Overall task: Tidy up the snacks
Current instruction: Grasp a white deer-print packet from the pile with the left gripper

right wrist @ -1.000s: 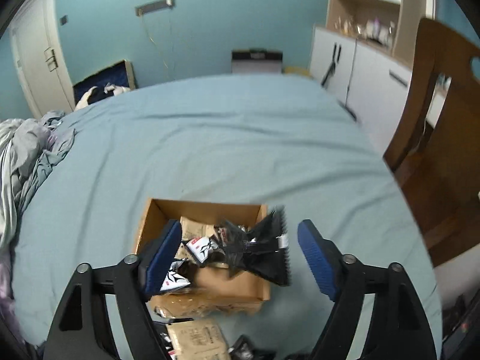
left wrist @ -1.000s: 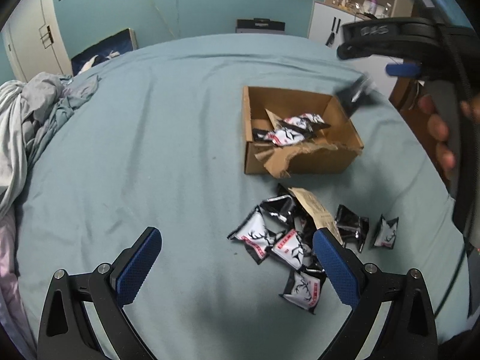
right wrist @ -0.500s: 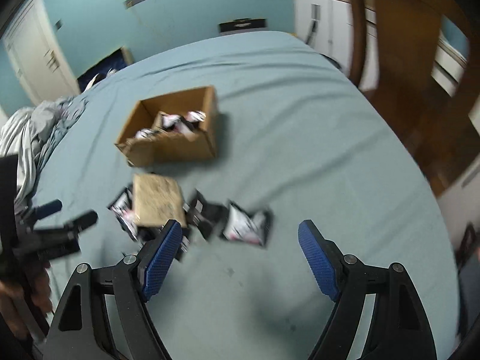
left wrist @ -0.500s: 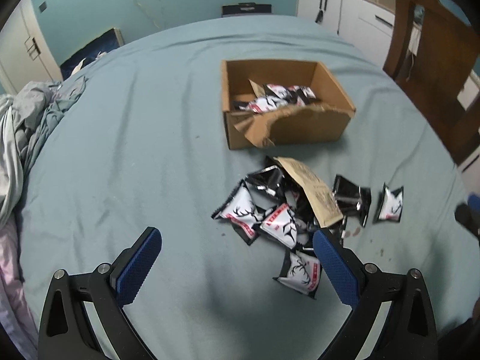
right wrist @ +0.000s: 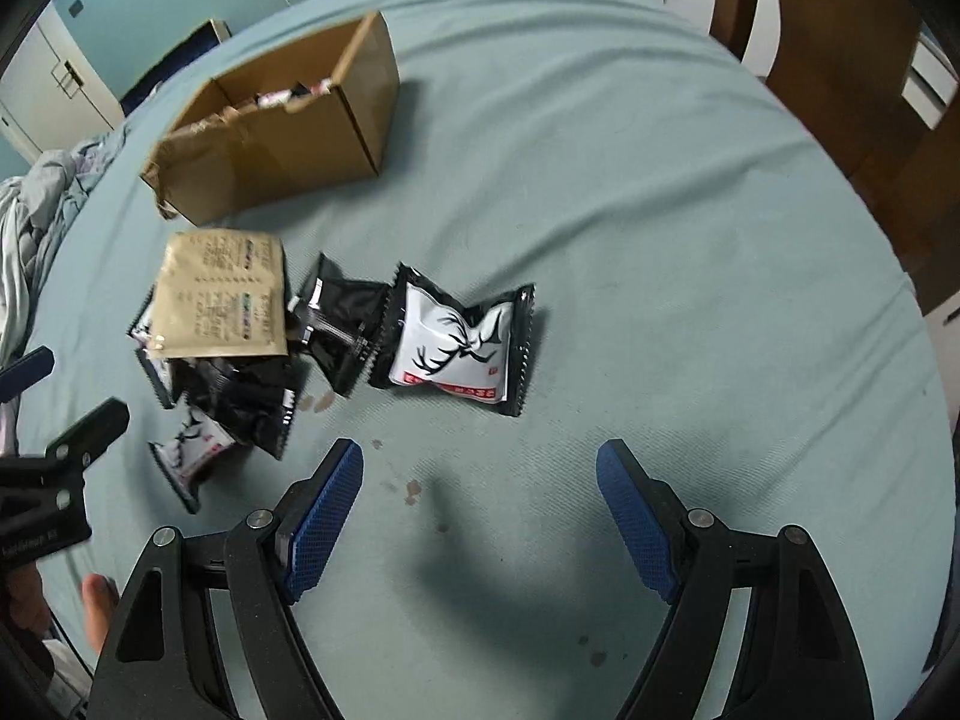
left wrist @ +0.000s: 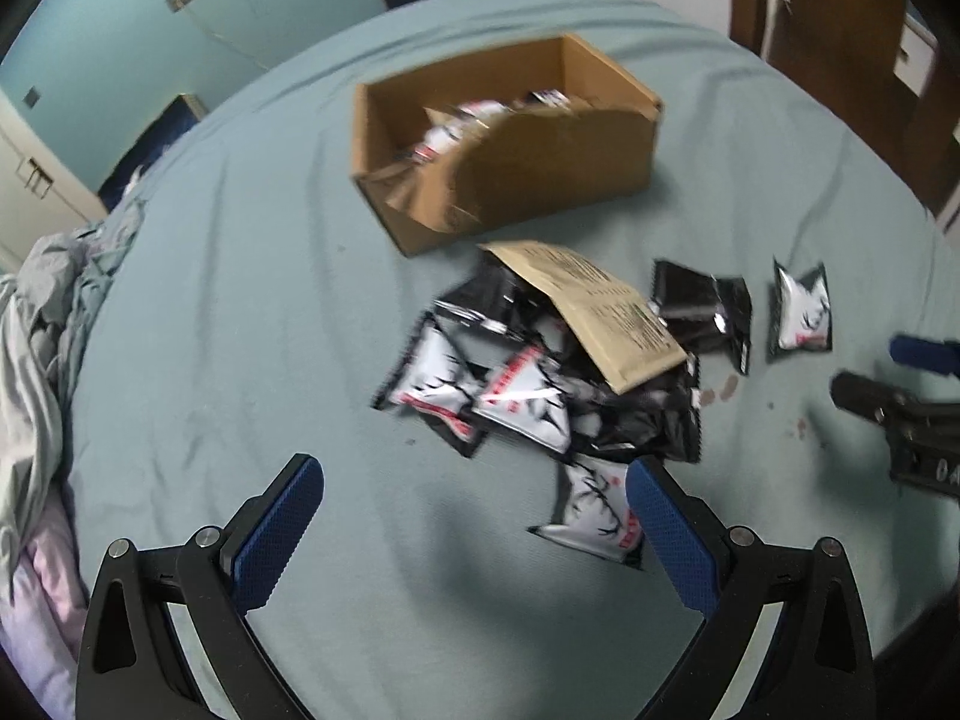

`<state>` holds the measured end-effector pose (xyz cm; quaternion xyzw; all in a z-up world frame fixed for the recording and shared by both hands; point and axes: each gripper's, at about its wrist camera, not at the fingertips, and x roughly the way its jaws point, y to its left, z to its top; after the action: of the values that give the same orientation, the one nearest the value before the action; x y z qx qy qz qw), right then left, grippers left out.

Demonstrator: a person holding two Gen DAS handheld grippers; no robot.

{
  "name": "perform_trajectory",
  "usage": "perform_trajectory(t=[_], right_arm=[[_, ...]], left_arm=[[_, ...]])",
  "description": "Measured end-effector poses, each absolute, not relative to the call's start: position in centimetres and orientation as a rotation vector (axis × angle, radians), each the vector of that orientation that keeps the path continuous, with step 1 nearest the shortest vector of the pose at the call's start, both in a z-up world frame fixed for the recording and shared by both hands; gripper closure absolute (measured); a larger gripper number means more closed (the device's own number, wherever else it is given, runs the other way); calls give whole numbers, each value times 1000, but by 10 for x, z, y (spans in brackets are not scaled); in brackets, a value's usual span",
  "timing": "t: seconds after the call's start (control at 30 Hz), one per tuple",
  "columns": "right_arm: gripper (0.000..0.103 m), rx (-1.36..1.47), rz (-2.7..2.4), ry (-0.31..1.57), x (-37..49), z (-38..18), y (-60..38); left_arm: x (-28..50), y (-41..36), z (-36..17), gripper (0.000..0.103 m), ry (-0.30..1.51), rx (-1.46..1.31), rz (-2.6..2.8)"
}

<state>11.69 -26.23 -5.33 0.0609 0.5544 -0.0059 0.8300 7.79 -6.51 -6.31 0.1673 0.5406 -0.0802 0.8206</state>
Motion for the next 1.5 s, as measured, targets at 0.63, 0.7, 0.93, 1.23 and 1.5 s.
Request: perform_trajectory(t=[0.63,0.7,0.93,1.23,1.5], right_arm=[[23,193,42,1227,127,-70,-267],[23,189,40,1222,128,-69,-267],[23,244,21,1239,127,-72,-279],[23,347,42,1213,128,-71,-290],[23,354,23,1161,142,-74,-286]], left_arm=[[86,-94,-128,29,1342,399,-291],[87,-92,-124,53,1359,335,-325],[96,-64,-102,73,1386,64,-374],[91,-40,-52,73,1231,-3,-327],[91,-43,-32,73,1153,31,-293]])
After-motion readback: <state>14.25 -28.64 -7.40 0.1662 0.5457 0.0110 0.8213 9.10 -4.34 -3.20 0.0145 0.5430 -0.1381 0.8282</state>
